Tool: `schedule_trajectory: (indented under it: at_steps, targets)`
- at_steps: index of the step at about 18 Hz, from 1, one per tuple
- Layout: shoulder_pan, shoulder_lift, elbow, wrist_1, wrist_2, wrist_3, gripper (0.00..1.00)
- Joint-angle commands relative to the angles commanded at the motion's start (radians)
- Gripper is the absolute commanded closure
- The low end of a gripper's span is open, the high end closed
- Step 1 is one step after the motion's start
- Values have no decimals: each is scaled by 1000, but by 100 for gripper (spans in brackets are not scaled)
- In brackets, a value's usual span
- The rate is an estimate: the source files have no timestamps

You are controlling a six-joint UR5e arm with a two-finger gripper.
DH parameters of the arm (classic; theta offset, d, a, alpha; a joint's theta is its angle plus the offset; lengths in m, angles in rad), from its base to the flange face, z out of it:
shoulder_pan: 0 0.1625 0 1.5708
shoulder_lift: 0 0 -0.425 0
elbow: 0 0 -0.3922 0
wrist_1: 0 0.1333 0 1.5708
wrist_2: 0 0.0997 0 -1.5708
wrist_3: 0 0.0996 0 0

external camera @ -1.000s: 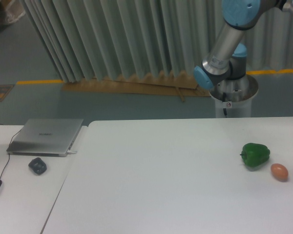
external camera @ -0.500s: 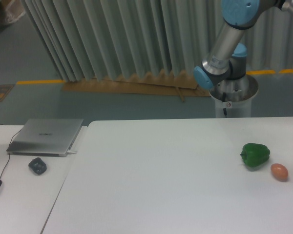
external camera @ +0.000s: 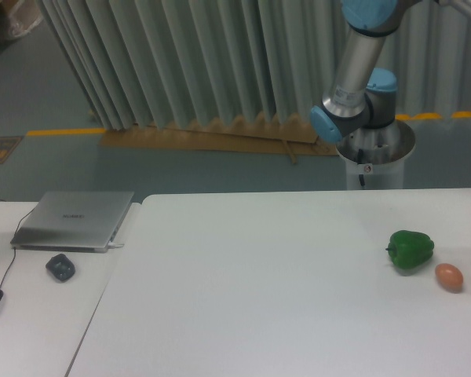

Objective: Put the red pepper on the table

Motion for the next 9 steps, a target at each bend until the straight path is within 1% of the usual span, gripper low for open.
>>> schedule_trajectory:
  at_steps: [2, 4, 9]
  targets:
    - [-28, 2, 2, 3, -41, -92, 55]
    - [-48, 2, 3, 5, -77, -152, 56]
    - [-91, 2, 15, 8, -121, -270, 56]
